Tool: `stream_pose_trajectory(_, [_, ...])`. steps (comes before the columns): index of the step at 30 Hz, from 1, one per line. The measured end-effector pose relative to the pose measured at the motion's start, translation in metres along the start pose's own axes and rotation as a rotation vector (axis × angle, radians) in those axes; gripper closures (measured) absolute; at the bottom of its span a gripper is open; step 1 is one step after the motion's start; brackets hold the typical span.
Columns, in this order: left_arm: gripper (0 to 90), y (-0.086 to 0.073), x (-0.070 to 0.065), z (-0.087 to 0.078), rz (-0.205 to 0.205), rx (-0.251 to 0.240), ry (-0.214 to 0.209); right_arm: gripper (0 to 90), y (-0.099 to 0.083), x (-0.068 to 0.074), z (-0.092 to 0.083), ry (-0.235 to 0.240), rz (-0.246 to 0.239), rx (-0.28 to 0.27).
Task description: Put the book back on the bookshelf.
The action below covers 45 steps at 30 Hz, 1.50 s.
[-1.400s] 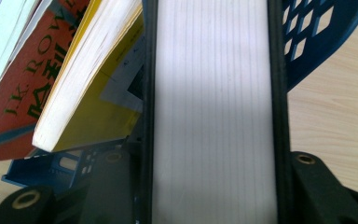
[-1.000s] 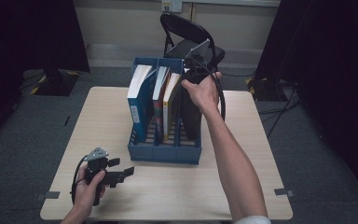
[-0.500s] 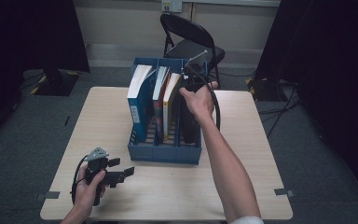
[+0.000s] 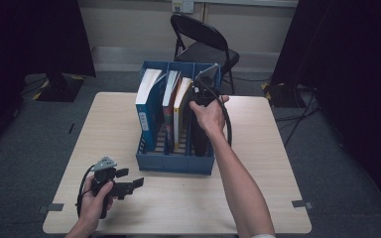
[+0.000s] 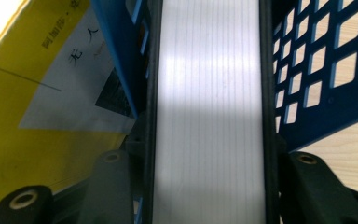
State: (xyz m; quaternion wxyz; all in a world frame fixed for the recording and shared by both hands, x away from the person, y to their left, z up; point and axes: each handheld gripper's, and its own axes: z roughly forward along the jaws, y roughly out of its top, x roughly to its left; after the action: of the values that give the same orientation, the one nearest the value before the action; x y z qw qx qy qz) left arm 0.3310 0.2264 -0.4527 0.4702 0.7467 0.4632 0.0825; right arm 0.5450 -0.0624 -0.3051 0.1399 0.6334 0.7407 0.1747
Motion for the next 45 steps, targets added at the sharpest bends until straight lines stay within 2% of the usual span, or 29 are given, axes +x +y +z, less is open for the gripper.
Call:
stream_pose_trajectory(1, [19.8,0.0,-0.001,0.0,0.002,0.001,-0.002,52.0,0.0,0.0,0.0,0.0,0.0,0.0])
stream_pose_trajectory(2, [19.8,0.0,-0.001,0.0,0.003,0.003,-0.004,51.0,-0.002,-0.002,-0.001,0.02,0.011,-0.017])
stream_pose_trajectory(5, [19.8,0.0,-0.002,0.0,0.004,0.001,-0.003,50.9,-0.004,0.0,-0.002,0.015,0.004,-0.024])
stream_pose_trajectory(7, [19.8,0.0,-0.003,-0.001,0.008,-0.002,-0.004,49.9,-0.005,-0.001,-0.003,0.03,0.007,-0.031])
stream_pose_trajectory(13, [19.6,-0.001,-0.001,-0.001,0.004,-0.001,0.001,45.9,-0.016,-0.012,-0.012,0.111,-0.006,-0.082])
stream_pose_trajectory(14, [19.6,-0.001,-0.001,-0.001,0.004,0.0,0.003,44.1,-0.022,-0.014,-0.014,0.129,-0.017,-0.098])
stream_pose_trajectory(19, [19.6,-0.001,-0.003,-0.001,0.013,0.003,0.0,40.4,-0.038,-0.015,-0.016,0.158,-0.054,-0.123])
stream_pose_trajectory(21, [19.5,0.0,-0.003,0.001,0.011,0.01,0.0,38.4,-0.047,-0.02,-0.018,0.204,-0.043,-0.132])
stream_pose_trajectory(23, [19.8,0.0,-0.004,0.002,0.011,0.005,0.001,38.5,-0.054,-0.023,-0.018,0.225,-0.052,-0.148])
stream_pose_trajectory(24, [19.7,0.0,-0.005,0.002,0.018,0.008,-0.003,37.5,-0.063,-0.028,-0.018,0.258,-0.064,-0.17])
stream_pose_trajectory(25, [19.5,0.0,-0.005,0.002,0.018,0.008,-0.003,37.5,-0.063,-0.028,-0.018,0.258,-0.064,-0.17])
stream_pose_trajectory(29, [19.6,0.0,-0.005,0.003,0.011,0.01,0.002,35.7,-0.081,-0.035,-0.014,0.309,-0.088,-0.226])
stream_pose_trajectory(30, [19.5,0.0,-0.005,0.002,0.012,0.009,0.002,35.2,-0.09,-0.038,-0.01,0.331,-0.106,-0.249])
stream_pose_trajectory(35, [19.6,-0.001,-0.005,0.002,0.01,0.008,0.002,36.9,-0.102,-0.042,-0.002,0.349,-0.136,-0.278])
stream_pose_trajectory(36, [19.5,-0.001,-0.005,0.002,0.012,0.007,0.002,37.8,-0.112,-0.042,0.002,0.346,-0.156,-0.334])
stream_pose_trajectory(38, [19.5,-0.001,-0.005,0.002,0.013,0.011,0.002,38.0,-0.116,-0.042,0.004,0.347,-0.162,-0.348])
stream_pose_trajectory(43, [19.7,0.0,-0.006,0.003,0.015,0.011,0.0,47.2,-0.131,-0.038,0.015,0.357,-0.201,-0.408])
stream_pose_trajectory(45, [19.5,-0.001,-0.006,0.003,0.014,0.008,0.0,50.5,-0.132,-0.036,0.021,0.339,-0.196,-0.409])
